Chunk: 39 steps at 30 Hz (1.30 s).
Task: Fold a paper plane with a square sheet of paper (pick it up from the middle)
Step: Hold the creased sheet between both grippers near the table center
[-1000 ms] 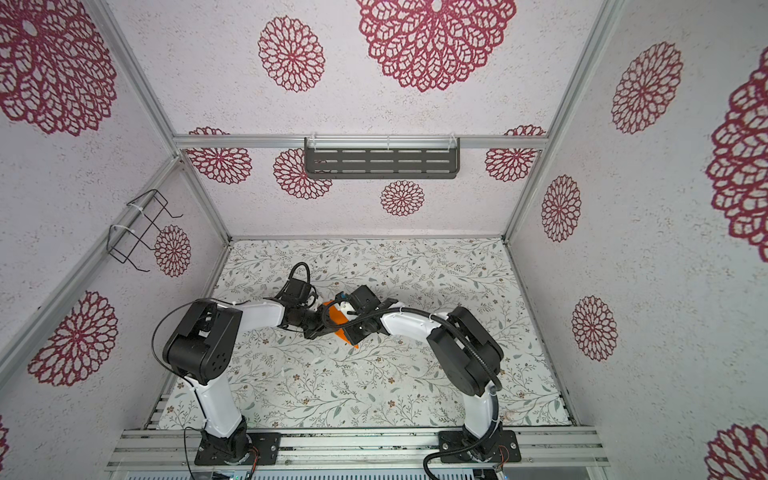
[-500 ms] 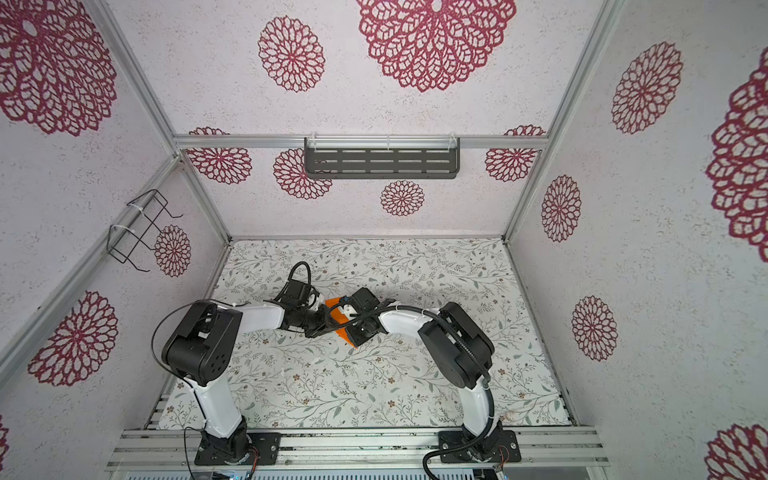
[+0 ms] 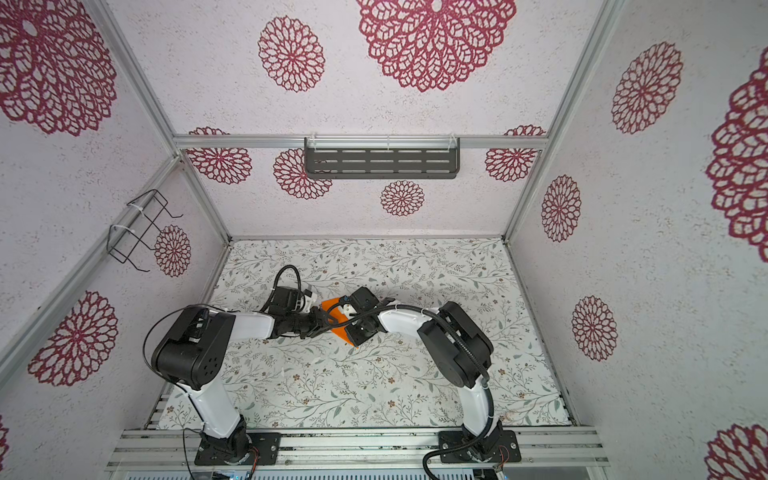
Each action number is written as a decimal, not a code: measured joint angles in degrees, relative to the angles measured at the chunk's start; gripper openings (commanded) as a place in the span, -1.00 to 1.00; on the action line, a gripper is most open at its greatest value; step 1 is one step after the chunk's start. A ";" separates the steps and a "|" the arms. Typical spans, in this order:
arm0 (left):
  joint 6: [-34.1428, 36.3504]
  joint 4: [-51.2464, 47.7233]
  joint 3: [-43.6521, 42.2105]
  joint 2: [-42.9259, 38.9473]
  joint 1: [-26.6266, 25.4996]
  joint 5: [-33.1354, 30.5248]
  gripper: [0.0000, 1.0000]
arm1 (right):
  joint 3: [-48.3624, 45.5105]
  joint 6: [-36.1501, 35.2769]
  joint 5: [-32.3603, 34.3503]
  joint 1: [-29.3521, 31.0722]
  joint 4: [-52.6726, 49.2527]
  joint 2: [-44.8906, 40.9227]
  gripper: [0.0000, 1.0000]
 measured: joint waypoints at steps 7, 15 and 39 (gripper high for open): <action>-0.07 1.95 -0.11 0.13 2.01 0.79 0.09 | 0.09 0.09 -0.11 0.00 0.00 0.07 -0.72; 0.13 -0.92 -0.02 -2.58 5.99 -3.32 0.16 | 0.09 0.11 -0.17 0.00 0.04 0.09 -0.71; -4.13 -5.81 1.09 -2.75 -2.89 -5.92 -0.75 | 0.44 0.22 -0.26 0.00 -0.22 0.26 -0.72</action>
